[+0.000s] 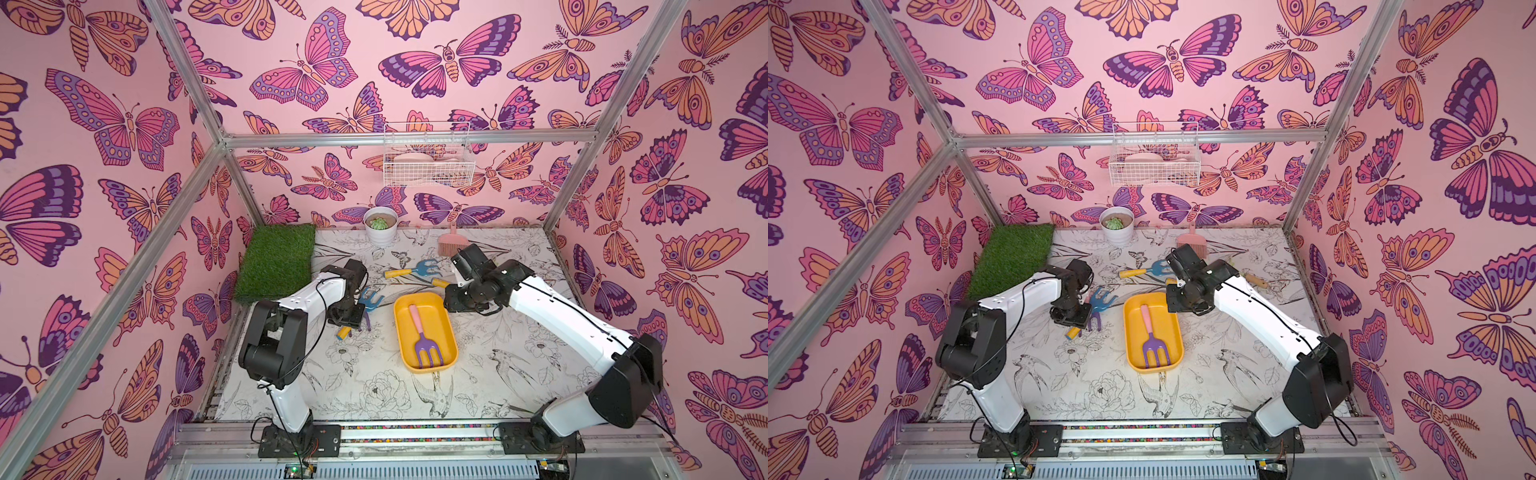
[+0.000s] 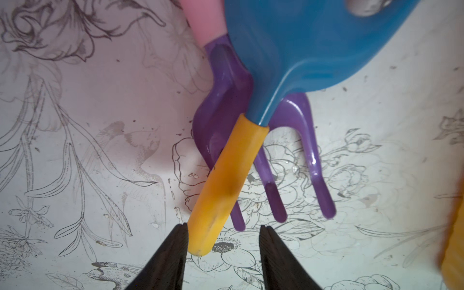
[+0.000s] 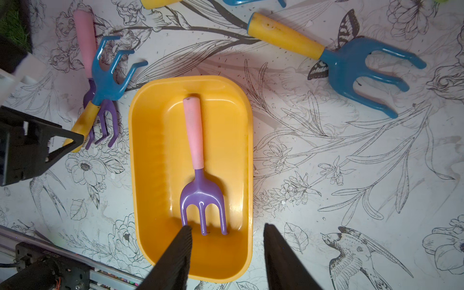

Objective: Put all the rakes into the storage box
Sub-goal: Pick up the rake at the center of the board.

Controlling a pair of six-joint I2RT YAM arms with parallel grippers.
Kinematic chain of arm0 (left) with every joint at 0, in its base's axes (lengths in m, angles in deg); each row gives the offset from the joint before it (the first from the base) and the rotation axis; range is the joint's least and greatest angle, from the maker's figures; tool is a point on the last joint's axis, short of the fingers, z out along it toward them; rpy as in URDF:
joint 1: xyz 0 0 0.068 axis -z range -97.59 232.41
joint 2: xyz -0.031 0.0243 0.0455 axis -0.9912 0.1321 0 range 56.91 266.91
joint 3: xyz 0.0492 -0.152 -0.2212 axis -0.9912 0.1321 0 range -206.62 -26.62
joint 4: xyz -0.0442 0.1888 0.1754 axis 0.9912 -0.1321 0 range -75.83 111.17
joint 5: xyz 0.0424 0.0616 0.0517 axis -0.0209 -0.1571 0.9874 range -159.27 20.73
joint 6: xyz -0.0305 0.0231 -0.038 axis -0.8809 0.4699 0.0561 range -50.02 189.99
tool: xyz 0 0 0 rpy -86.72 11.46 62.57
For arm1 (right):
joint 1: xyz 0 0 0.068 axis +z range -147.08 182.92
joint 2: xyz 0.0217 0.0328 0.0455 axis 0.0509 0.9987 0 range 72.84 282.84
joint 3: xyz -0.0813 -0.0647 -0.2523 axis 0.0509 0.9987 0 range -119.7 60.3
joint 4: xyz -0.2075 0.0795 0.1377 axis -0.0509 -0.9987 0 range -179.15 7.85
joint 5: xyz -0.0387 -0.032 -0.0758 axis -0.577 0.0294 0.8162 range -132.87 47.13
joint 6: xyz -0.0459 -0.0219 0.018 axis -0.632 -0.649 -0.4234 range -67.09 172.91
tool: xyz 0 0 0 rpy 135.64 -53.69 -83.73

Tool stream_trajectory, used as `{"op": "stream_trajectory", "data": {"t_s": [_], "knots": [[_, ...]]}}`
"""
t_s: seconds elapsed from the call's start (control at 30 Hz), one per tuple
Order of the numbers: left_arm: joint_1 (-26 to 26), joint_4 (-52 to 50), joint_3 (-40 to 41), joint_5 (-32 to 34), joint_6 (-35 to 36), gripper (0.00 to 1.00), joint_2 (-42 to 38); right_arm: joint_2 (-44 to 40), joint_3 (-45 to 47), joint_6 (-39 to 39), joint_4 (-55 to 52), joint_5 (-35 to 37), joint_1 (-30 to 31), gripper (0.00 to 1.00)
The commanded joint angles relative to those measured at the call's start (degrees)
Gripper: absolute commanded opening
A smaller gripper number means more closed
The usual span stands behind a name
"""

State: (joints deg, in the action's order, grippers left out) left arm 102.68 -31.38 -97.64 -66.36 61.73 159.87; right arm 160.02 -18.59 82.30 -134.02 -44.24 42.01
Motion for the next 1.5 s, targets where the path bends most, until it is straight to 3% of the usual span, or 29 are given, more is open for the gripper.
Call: {"op": "stream_trajectory", "data": {"t_s": [0.0,0.27,0.57,0.73,1.07,1.3,1.47], "knots": [[0.21,-1.66,-0.22,1.92,1.9,0.51,1.32,1.57,-1.26,0.41,0.03,-0.91,-0.15,0.5],[0.23,-1.09,-1.39,2.36,3.45,0.49,4.77,2.38,-2.67,0.36,0.09,-1.27,-0.1,0.5],[0.16,-0.7,-1.23,2.09,3.9,0.4,6.48,2.38,-2.48,-0.15,-0.62,-0.57,-0.15,0.5],[0.14,-0.88,-0.77,2.03,3.51,0.37,4.8,2.38,-1.96,-0.11,-0.2,-0.74,-0.15,0.5],[0.25,-2.34,0.66,-0.23,1.86,0.2,-0.65,2.3,-0.3,-0.05,0.73,-1.28,-0.14,0.5],[0.2,-3.28,2.18,-3.48,-0.45,0.0,-4.03,0.45,1.14,-0.34,0.81,-1.09,-0.14,0.5],[0.73,-3.37,3.97,-8.02,-6.28,0.0,-9.41,-1.16,2.13,-0.66,0.55,-0.49,-0.14,0.5]]}}
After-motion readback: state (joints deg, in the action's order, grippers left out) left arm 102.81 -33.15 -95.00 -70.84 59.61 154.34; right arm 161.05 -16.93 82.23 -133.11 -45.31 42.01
